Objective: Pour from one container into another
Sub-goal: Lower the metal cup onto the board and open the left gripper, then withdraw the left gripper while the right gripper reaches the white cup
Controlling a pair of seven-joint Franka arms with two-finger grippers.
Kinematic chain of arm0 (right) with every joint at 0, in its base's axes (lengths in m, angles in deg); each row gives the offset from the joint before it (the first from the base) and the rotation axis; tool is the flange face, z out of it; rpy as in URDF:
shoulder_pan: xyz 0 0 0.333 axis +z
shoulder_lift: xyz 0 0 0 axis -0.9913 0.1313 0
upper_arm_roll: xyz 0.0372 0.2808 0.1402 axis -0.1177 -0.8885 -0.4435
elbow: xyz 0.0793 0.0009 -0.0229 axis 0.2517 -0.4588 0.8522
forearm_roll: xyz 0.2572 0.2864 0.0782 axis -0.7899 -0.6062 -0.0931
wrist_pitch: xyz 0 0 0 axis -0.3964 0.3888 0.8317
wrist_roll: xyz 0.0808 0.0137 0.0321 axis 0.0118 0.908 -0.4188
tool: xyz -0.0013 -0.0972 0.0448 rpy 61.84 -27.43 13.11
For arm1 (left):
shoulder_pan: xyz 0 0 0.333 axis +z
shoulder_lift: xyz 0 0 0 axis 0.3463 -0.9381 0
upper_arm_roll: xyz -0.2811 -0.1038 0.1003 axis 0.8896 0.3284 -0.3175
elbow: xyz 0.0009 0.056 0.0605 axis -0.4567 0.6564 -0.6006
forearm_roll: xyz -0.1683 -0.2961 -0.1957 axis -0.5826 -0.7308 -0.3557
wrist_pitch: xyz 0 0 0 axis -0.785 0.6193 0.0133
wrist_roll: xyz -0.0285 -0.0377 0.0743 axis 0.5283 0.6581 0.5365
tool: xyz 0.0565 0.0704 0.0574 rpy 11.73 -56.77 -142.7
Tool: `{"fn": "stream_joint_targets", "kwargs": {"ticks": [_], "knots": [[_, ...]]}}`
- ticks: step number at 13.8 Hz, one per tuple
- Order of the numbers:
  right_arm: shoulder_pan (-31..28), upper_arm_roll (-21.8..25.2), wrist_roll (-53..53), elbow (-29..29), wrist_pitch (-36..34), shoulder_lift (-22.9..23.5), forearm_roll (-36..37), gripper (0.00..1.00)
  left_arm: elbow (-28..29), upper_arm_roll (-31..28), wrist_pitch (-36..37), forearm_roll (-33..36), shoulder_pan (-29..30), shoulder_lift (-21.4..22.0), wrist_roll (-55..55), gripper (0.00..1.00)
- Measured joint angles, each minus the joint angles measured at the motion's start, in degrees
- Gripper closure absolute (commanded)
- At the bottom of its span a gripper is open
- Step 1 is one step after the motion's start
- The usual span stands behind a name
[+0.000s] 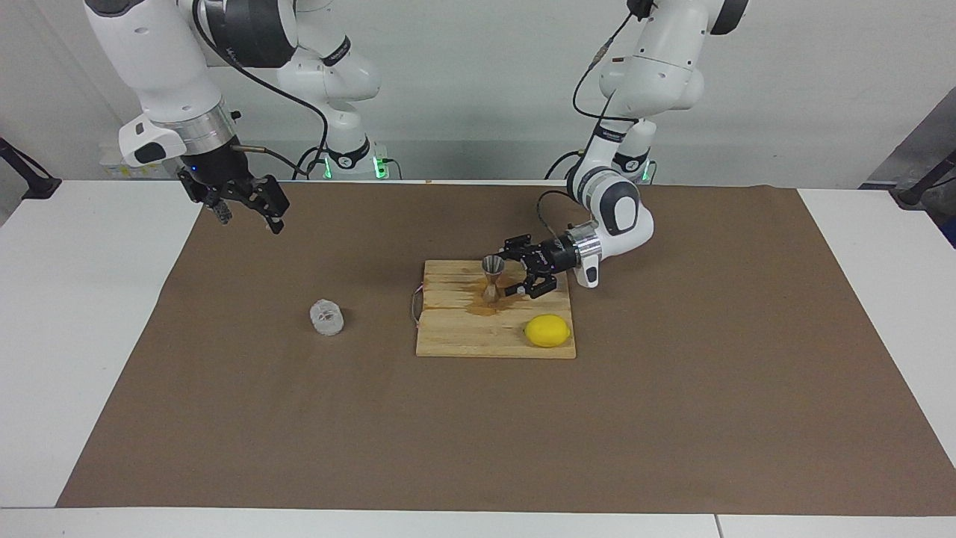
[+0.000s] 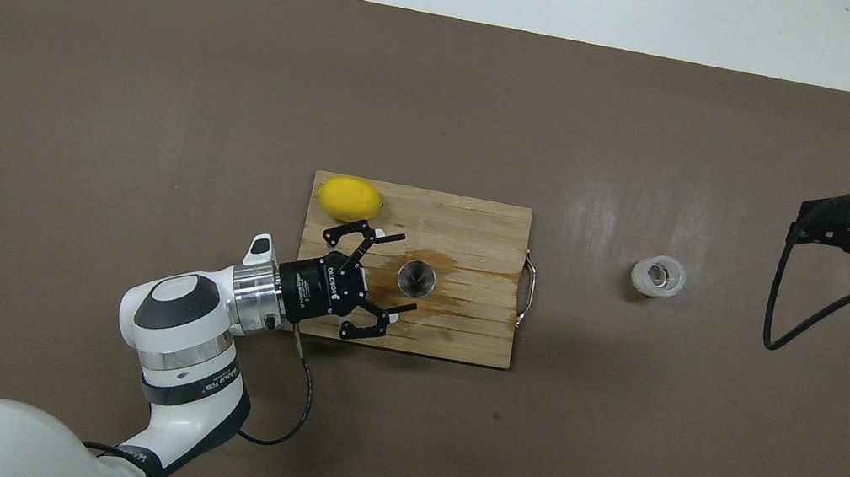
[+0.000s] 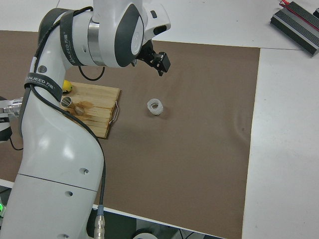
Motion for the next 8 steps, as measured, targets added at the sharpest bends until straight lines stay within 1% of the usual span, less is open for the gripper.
{"fn": "stream_joint_targets", "kwargs": {"ticks": [1, 4, 6, 8], "knots": [[0.0, 0.0, 0.0, 0.0, 0.0, 0.0, 0.0, 0.0, -0.05, 0.0, -2.29, 0.87, 0.0, 1.38, -2.04, 0.0], [0.0, 0.0, 0.0, 0.0, 0.0, 0.0, 0.0, 0.0, -0.09, -0.25, -5.81, 7.57, 0.09, 4.91, -8.57, 0.0], [-0.04, 0.0, 0.0, 0.0, 0.0, 0.0, 0.0, 0.0, -0.18, -0.61, -8.02, 13.69, 0.28, 7.21, -13.59, 0.0], [-0.29, 0.03, 0.0, 0.0, 0.0, 0.0, 0.0, 0.0, -0.46, -0.82, -8.96, 21.52, 1.23, 9.33, -19.49, 0.0]]}}
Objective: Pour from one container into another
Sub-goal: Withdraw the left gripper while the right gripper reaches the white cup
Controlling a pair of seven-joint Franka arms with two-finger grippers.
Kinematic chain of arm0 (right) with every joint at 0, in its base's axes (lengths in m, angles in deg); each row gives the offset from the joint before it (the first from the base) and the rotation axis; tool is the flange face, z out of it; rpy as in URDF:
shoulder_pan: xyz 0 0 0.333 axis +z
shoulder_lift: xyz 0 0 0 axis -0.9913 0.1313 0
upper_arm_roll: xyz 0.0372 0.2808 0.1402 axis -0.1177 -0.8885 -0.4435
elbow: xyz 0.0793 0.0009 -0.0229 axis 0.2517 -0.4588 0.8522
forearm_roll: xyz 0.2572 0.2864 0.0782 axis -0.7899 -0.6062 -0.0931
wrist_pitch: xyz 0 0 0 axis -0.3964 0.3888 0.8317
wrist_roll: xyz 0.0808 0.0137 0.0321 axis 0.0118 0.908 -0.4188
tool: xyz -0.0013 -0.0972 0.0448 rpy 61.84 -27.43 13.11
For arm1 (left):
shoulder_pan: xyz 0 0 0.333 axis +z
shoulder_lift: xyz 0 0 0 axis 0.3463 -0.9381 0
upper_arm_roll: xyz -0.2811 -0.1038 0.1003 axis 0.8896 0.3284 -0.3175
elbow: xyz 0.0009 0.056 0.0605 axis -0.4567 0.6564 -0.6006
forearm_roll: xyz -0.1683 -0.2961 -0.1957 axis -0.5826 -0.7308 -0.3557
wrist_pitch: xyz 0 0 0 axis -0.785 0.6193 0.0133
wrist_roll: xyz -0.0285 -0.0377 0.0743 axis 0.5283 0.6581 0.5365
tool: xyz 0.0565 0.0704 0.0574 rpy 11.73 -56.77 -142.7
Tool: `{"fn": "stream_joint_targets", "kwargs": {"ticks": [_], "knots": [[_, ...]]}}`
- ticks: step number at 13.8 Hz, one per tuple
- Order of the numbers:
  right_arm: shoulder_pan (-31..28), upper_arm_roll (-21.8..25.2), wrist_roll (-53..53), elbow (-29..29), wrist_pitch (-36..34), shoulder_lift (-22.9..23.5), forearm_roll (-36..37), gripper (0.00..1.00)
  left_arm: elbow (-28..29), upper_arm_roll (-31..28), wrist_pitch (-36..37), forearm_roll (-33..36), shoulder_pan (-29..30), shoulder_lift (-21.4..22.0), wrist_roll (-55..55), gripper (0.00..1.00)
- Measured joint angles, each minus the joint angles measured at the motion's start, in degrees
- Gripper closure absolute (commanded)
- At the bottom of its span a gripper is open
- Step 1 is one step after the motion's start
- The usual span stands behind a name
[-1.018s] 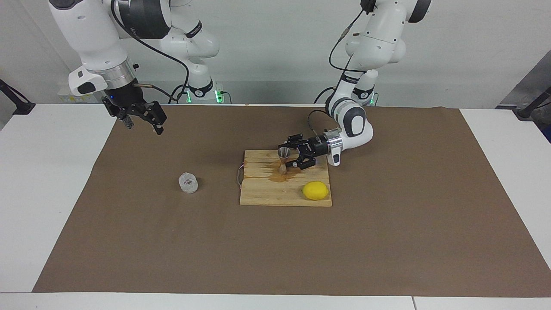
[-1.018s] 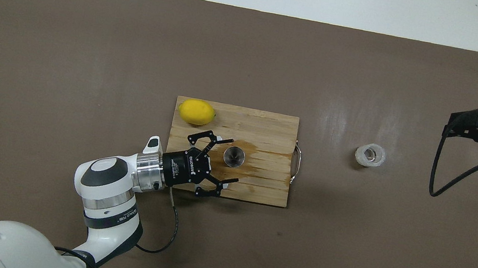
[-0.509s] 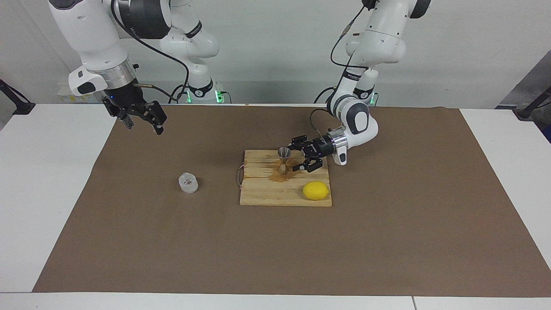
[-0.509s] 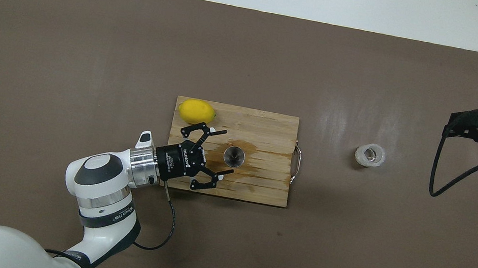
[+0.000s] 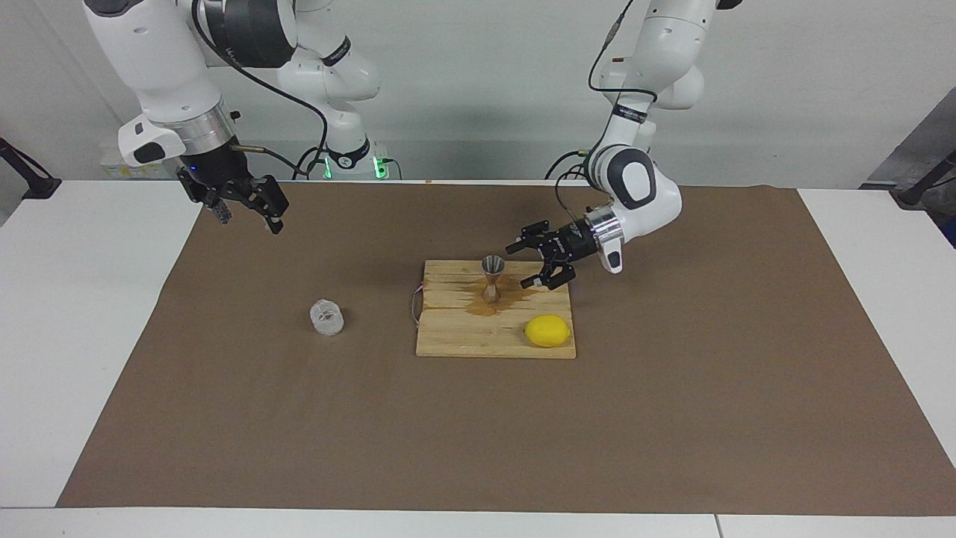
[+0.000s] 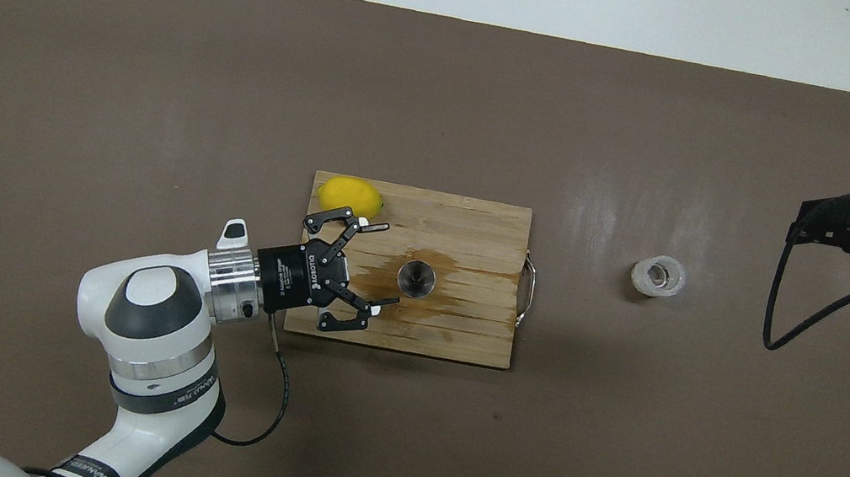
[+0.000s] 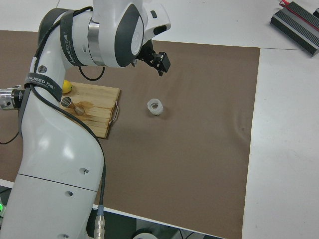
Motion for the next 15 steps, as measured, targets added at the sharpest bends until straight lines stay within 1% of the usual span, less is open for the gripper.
{"fn": "stream_joint_targets", "kwargs": {"ticks": [3, 7, 11, 15], "knots": [[-0.22, 0.01, 0.0, 0.0, 0.0, 0.0, 0.0, 0.0, -1.32, -0.13, -0.04, 13.25, 2.92, 2.63, -8.83, 0.0], [-0.22, -0.01, 1.18, -0.31, -0.05, -0.01, 0.0, 0.0, -4.76, -0.18, 1.01, 31.47, 6.24, 5.07, -18.5, 0.0], [-0.04, -0.17, 9.32, -2.01, -0.05, -0.21, 0.0, 0.0, -10.69, -0.28, 8.6, 50.05, 11.34, 5.85, -22.21, 0.0], [0.09, -0.32, 21.24, -4.13, 0.16, -0.3, 0.0, 0.0, -18.59, -0.34, 17.19, 64.44, 14.96, 5.93, -22.59, 0.0]]}}
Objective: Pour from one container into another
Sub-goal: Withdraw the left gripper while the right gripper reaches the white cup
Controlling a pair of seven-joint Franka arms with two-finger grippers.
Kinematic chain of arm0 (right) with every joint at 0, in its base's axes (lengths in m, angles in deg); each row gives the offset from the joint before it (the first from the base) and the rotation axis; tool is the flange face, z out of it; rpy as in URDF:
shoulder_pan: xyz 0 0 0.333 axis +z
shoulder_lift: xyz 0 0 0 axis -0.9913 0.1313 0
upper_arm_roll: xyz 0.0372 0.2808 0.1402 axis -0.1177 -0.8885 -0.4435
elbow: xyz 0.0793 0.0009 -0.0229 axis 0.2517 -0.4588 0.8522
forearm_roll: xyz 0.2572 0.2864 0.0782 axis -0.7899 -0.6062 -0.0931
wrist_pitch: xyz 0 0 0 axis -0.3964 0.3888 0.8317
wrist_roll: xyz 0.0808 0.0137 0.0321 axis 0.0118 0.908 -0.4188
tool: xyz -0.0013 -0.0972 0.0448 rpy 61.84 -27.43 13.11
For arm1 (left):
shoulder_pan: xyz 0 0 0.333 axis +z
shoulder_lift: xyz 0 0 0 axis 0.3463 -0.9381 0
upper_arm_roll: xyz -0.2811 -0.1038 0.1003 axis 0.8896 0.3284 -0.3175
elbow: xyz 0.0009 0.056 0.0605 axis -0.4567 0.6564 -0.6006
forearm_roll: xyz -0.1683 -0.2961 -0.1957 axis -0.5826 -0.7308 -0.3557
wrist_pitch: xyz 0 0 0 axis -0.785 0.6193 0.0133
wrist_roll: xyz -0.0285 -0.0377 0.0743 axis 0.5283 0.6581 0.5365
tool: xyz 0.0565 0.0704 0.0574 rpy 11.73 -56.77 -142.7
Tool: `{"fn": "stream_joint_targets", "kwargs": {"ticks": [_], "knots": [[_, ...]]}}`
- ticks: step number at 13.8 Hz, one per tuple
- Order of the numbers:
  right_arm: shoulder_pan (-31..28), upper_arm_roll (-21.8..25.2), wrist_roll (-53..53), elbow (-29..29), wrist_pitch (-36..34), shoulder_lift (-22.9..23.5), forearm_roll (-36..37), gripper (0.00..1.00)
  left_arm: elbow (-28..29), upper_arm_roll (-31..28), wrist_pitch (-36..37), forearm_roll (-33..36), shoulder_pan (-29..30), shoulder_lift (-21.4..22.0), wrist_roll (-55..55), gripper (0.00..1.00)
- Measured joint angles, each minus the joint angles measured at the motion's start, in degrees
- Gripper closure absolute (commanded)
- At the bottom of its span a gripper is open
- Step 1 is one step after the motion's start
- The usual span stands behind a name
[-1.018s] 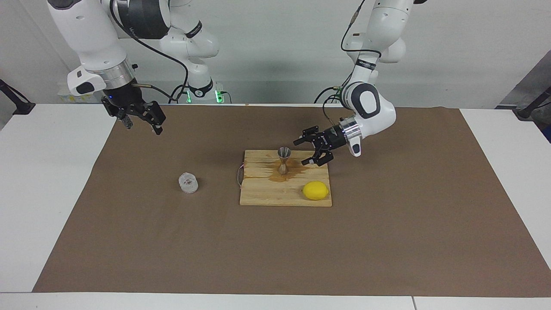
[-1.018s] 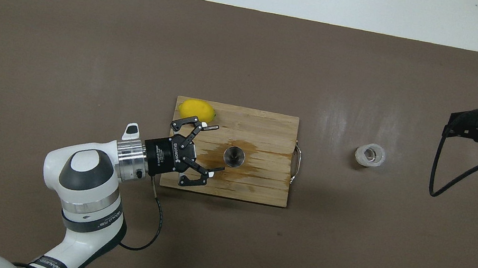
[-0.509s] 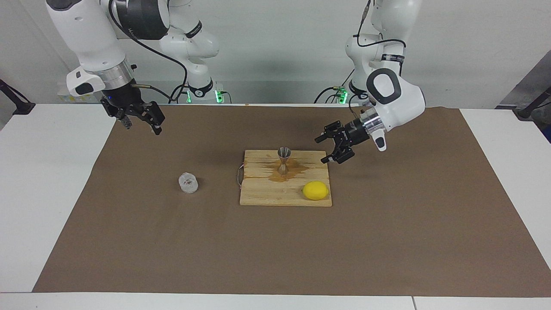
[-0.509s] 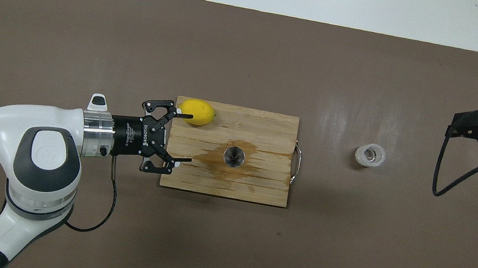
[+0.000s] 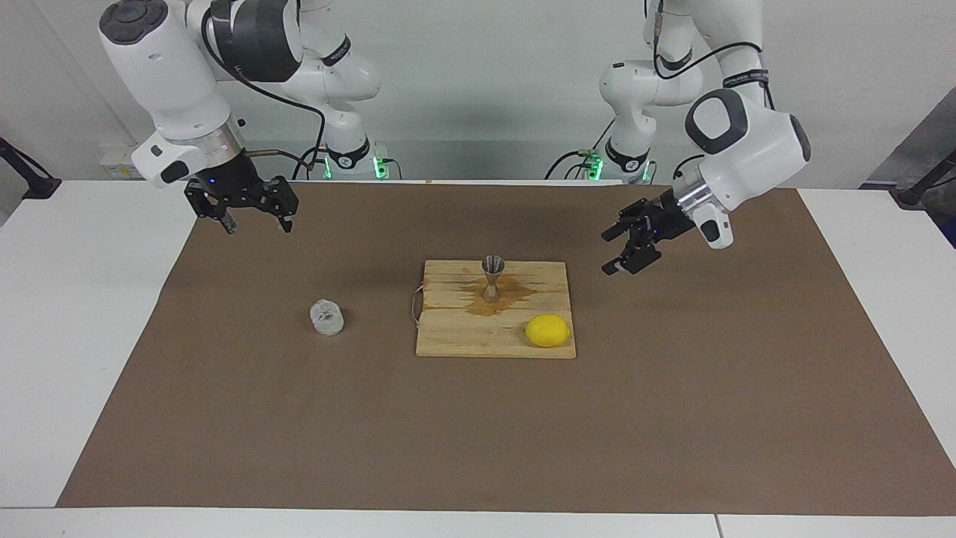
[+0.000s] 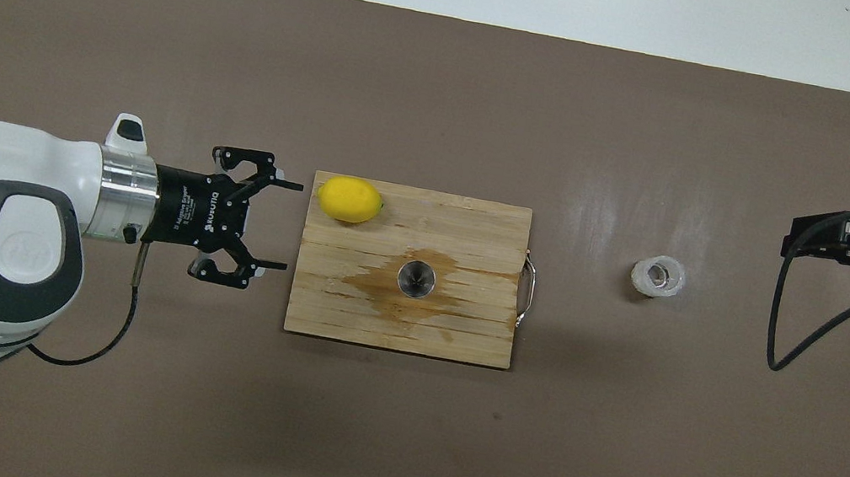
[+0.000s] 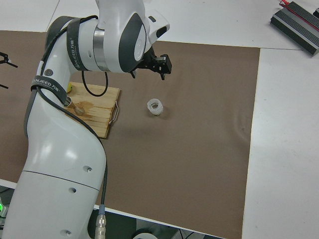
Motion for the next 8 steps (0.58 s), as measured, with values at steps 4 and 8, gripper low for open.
{"fn": "stream_joint_targets", "kwargs": {"ticks": [4, 8], "knots": [[0.0, 0.0, 13.16, -4.11, 3.92, -0.05, 0.0, 0.0, -7.62, -0.02, 5.1, 11.77, 1.25, -0.03, -0.02, 0.0], [0.02, -0.05, 28.08, -11.03, 11.76, 0.02, 0.0, 0.0, -12.82, -0.05, 8.82, 18.56, 2.76, -0.4, 4.23, 0.0]]}}
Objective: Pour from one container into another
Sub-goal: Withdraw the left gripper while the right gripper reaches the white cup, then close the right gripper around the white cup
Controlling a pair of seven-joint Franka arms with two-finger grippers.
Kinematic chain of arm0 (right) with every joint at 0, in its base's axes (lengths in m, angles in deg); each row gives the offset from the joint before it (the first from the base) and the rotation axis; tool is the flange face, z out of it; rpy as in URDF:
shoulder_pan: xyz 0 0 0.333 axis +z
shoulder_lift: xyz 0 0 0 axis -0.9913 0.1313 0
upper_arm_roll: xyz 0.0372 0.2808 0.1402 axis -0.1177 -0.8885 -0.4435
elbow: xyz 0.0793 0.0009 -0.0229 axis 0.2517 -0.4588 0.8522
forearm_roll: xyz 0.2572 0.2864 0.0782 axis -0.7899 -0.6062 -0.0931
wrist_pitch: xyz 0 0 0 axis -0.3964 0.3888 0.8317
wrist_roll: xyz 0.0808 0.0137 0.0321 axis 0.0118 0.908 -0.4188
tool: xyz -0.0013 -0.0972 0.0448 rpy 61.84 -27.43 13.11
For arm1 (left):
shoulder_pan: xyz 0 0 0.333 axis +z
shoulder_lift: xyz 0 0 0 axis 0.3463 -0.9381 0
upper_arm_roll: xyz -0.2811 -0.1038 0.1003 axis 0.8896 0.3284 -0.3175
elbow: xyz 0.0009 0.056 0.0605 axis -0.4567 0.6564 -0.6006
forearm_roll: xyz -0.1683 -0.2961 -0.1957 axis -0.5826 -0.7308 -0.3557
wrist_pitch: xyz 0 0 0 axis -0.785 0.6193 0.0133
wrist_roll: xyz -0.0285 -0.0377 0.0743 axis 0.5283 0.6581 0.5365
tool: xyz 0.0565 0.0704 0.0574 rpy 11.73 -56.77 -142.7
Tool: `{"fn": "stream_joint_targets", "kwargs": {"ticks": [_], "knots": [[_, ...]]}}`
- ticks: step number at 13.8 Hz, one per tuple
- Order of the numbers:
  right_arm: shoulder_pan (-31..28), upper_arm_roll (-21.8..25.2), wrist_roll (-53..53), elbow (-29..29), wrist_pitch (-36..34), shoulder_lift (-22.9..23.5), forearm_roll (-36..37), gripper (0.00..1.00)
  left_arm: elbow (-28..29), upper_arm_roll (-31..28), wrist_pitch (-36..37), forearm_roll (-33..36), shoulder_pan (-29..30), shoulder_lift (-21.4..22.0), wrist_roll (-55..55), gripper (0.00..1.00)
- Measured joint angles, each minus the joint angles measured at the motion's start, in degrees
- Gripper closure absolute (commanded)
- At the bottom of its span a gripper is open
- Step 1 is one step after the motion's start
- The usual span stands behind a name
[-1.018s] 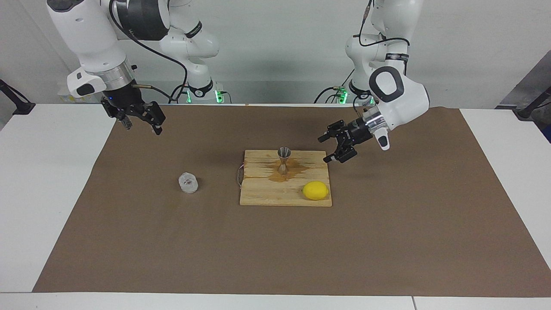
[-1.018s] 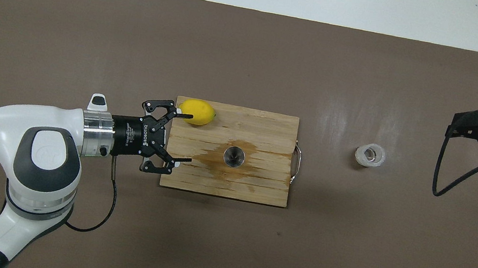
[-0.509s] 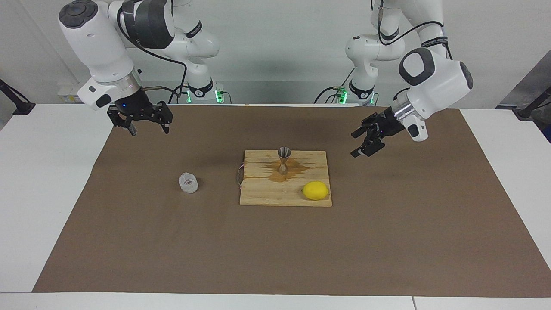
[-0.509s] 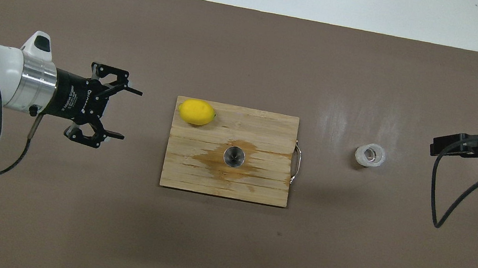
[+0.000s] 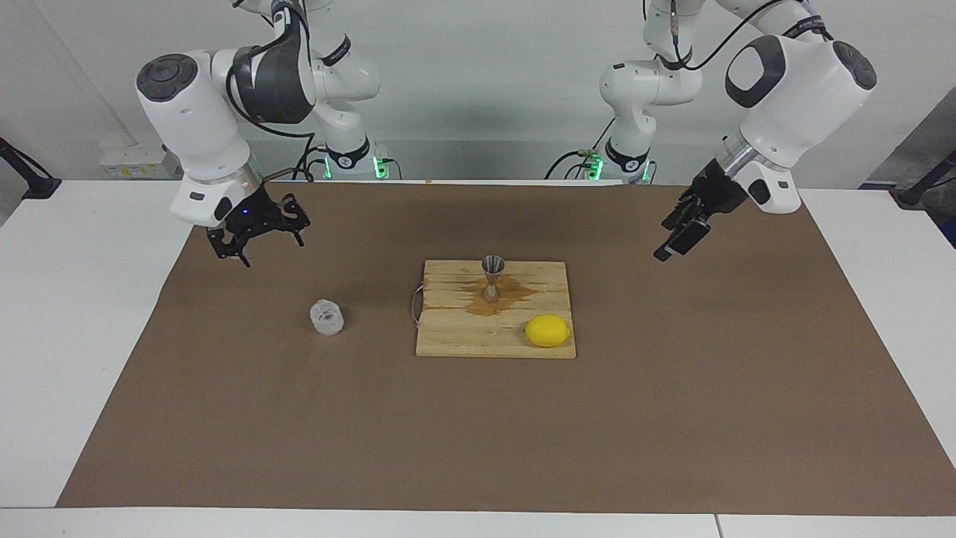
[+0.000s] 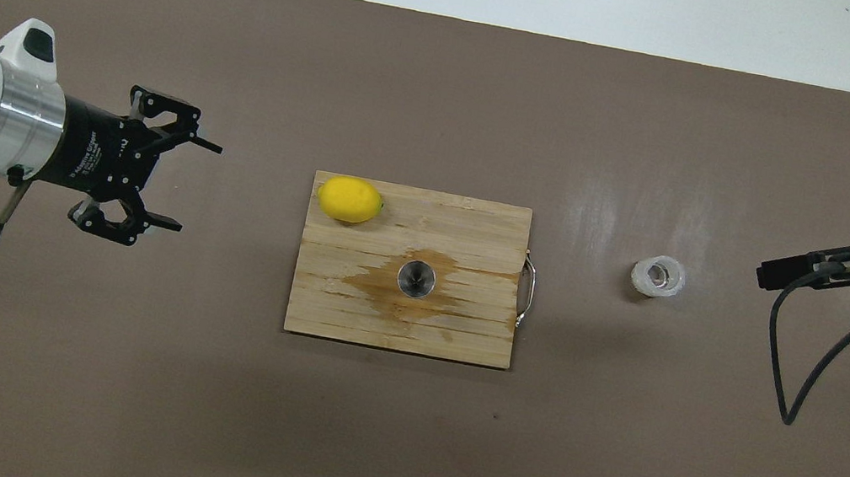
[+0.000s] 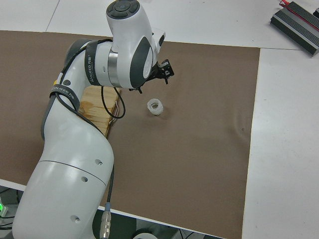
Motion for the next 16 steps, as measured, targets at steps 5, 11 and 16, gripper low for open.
{"fn": "stream_joint_targets", "kwargs": {"ticks": [5, 11, 16], "knots": [[-0.02, 0.02, 16.81, -3.61, 4.88, 1.41, 0.0, 0.0, -6.66, -0.4, 5.26, 3.12, 6.02, -0.8, 15.43, 0.0], [0.0, -0.08, 34.83, -6.97, 13.94, 6.89, -1.45, 0.0, -13.53, -0.73, 5.4, 12.26, 6.04, -4.16, 30.44, 0.0], [0.02, -0.38, 45.32, -11.75, 21.21, 9.5, -6.76, 0.0, -15.92, -9.46, 5.58, 13.46, 0.47, -4.42, 52.61, 0.0]]}}
